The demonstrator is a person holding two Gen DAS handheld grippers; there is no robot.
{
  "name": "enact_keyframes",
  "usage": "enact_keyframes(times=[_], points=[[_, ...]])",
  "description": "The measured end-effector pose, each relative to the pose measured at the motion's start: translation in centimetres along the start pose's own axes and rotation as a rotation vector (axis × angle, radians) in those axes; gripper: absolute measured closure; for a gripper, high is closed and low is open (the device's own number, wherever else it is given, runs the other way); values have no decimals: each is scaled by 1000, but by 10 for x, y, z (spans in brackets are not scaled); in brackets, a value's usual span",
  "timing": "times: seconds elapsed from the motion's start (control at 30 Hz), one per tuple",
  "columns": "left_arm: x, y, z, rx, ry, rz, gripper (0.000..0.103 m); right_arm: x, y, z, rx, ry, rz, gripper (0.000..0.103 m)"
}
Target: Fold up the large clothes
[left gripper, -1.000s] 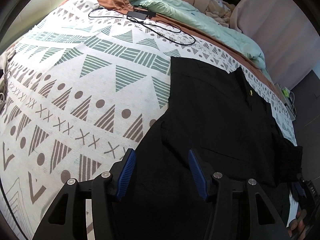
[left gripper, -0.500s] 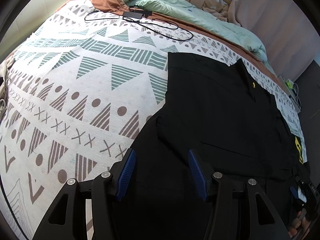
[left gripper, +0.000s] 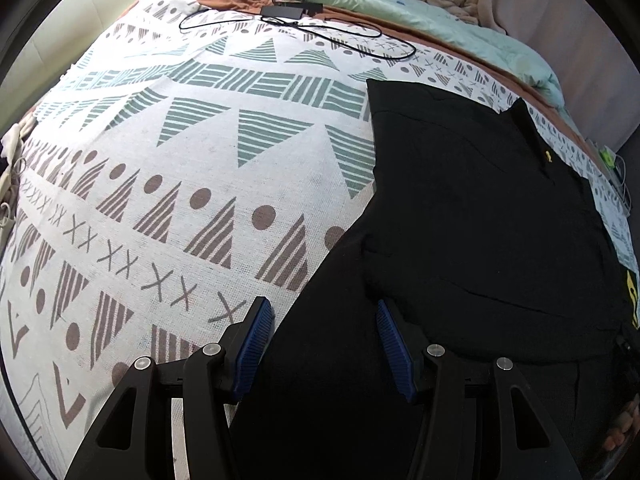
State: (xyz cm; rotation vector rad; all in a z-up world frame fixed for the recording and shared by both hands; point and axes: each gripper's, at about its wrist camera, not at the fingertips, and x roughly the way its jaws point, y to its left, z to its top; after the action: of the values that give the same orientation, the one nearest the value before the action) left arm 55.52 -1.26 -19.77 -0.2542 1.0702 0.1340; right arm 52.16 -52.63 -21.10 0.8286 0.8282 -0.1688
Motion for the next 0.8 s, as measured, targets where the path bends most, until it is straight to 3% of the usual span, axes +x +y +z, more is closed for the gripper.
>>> enact_keyframes(times=[0.17, 0.37, 0.43, 0.47, 0.5, 0.53, 0.7, 0.8], points=[[-4, -1, 1, 1, -13, 12, 46, 6, 8, -2, -46, 14, 33, 99], [-23, 4, 3, -37, -61, -51, 45, 1, 1, 2, -30, 48, 70, 94], [-33, 4, 3, -46, -86, -83, 35, -8, -6, 7, 8, 21, 85, 74], [-36, 4, 3, -50, -96, -94, 29, -15, -8, 9, 14, 1, 85, 57], [-39, 3, 3, -56, -107, -103, 18, -25, -11, 10, 18, -29, 80, 49], [-44, 2, 2, -61, -125, -114, 14, -34, -14, 12, 19, -51, 73, 48], [-55, -9, 0, -42, -162, -140, 13, -66, -36, 19, 49, -121, 74, 48], [-56, -14, -1, -32, -166, -139, 13, -83, -53, 23, 78, -166, 15, 48]])
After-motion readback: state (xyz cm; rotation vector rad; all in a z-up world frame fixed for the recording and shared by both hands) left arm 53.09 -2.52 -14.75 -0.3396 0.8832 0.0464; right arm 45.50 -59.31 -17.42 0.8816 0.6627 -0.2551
